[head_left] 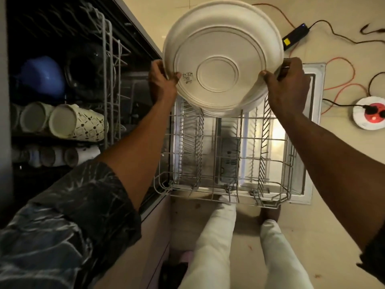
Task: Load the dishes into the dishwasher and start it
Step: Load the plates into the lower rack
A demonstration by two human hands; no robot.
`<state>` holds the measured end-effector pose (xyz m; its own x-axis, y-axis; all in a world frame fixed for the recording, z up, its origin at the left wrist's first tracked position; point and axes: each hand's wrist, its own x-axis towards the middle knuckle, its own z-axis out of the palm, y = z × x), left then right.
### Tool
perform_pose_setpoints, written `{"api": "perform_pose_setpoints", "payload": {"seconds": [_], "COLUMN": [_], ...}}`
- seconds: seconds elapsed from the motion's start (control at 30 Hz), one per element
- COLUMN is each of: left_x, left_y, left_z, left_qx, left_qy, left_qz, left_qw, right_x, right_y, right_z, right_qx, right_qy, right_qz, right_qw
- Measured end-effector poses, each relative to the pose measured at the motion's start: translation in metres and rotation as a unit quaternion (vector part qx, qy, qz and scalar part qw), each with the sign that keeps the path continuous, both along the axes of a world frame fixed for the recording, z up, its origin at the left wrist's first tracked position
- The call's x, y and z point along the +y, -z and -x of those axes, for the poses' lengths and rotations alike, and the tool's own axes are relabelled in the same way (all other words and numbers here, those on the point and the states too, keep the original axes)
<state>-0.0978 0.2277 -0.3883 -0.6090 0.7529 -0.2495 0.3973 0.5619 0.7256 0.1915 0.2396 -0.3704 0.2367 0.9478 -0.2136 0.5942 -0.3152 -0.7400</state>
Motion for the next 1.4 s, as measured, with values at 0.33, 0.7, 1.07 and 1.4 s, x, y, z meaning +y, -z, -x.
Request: {"api": "perform_pose_setpoints", "payload": {"seconds": [0.33, 0.7, 1.07, 1.4], "left_x": [0.013, 0.006, 0.006, 0.002], "left_y": [0.031, 0.052, 0.082, 0.093], "left_z": [-0.002, 0.0, 0.005, 0.0], "left_qx": [-0.029, -0.033, -0.043, -0.013], "left_qy": [-0.005, 0.008, 0.031, 0.075], "left_qz": [0.001, 0.032, 0.113, 0.2], "left_qw": [1.0, 0.999, 0.992, 0.977], "right_x": [0.006, 0.001, -0.004, 0.002], "right_y": [0.019, 0.034, 0.056, 0.07], "right_z": [0.0, 0.001, 0.002, -0.004], "right_qx": [-0.021, -0.058, -0.055, -0.106], "right_qy": [-0.012, -0.013, -0.043, -0.103], "right_qz": [-0.005, 0.026, 0.064, 0.118], "right_qw": [1.0, 0.998, 0.995, 0.982]}}
